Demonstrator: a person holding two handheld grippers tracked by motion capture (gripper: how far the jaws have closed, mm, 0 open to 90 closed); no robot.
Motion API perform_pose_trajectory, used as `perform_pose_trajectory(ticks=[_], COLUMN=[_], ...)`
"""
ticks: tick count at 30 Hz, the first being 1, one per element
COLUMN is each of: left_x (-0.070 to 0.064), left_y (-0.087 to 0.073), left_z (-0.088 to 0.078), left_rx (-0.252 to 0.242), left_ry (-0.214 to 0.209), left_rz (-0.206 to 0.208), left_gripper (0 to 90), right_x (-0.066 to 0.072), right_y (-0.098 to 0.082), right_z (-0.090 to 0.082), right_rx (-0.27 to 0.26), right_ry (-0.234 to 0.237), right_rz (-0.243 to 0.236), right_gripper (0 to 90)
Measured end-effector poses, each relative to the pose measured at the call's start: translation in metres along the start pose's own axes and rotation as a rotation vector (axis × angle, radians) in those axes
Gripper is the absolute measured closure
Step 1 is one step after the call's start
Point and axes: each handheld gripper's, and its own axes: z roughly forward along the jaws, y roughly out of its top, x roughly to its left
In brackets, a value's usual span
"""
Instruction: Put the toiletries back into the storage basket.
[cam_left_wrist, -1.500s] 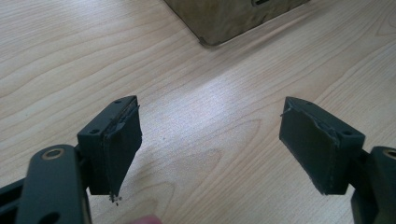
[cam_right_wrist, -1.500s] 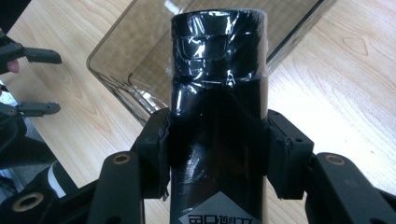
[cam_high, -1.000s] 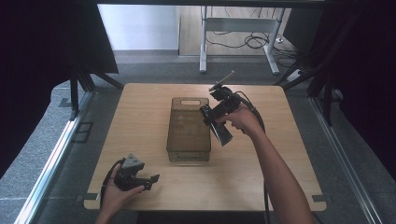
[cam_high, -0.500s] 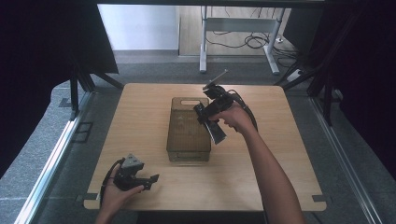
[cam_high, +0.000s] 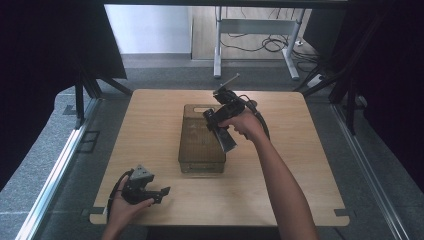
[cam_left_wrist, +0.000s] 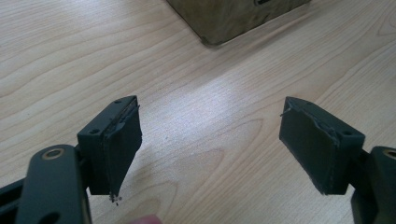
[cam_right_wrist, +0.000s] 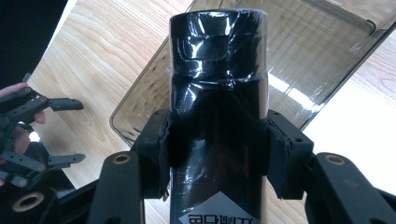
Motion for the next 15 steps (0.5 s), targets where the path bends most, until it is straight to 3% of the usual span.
perform_pose_trajectory(ticks=[15], left_x=[0.001], left_y=[0.000], left_z=[-0.001], left_rx=[-0.004], left_ry=[-0.007], left_rz=[0.004], left_gripper=[21.2], right_x=[0.002], right_y=[0.011], right_z=[0.007], right_rx=[-0.013], right_ry=[0.010], right_rz=[0.041], right_gripper=[48.7])
